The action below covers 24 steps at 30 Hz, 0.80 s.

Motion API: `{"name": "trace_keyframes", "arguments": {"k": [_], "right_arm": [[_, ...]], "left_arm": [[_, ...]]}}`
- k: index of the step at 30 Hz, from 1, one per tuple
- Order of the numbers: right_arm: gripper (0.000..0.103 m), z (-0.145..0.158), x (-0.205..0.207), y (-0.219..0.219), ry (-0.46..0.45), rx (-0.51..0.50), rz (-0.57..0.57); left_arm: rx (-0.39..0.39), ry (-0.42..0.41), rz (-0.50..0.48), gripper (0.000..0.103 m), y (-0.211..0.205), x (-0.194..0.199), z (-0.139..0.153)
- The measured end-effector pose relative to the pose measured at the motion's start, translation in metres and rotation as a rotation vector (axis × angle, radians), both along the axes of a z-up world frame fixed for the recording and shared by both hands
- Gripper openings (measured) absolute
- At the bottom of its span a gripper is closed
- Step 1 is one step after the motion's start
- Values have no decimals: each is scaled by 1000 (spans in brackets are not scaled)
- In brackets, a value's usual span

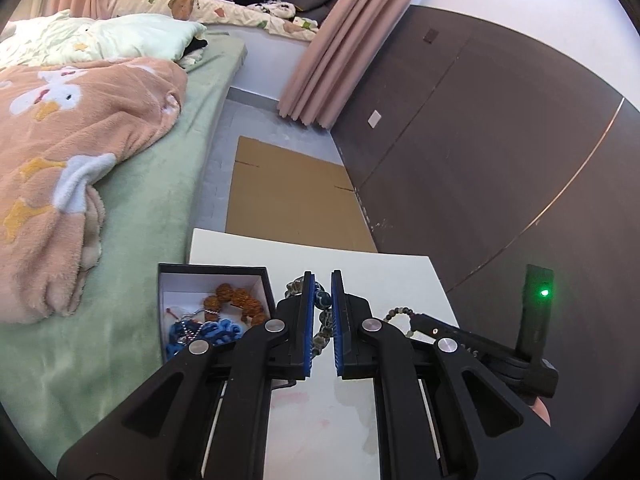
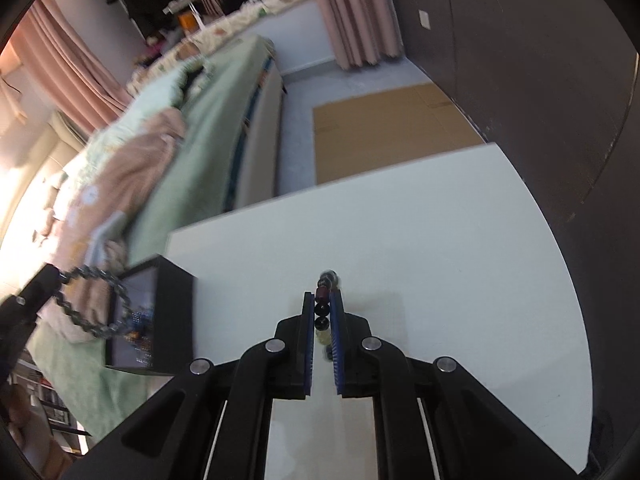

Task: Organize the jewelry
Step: 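Drop both bracelets into the black box and open both tools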

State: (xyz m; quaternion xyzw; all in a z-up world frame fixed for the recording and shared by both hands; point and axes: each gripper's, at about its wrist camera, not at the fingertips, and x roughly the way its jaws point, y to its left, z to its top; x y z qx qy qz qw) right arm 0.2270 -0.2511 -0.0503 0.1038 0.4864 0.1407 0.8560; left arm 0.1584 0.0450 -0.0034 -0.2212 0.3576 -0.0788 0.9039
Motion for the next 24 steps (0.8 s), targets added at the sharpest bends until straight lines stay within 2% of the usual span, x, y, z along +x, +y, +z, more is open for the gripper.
{"name": "trace_keyframes", "arguments": {"k": [5, 7, 9, 10, 11, 15, 24], "right_arm": [[8, 16, -10, 9, -45, 74, 19], [8, 22, -17, 15, -67, 99, 36], [8, 30, -22, 21, -92, 129, 53], [8, 33, -25, 24, -102, 140, 59], [8, 36, -27, 27, -113, 152, 67], [8, 46, -33, 42, -139, 211, 98], [8, 62, -44, 83, -165, 340, 194]], "left_arm": [[15, -6, 30, 9, 13, -8, 2], [20, 17, 40, 10, 19, -6, -2], [26, 50, 63, 34, 26, -4, -7], [30, 45, 84, 58, 29, -7, -7], [35, 28, 104, 62, 32, -9, -4], [34, 10, 128, 62, 45, -16, 1], [16, 11, 195, 74, 72, -22, 2]]}}
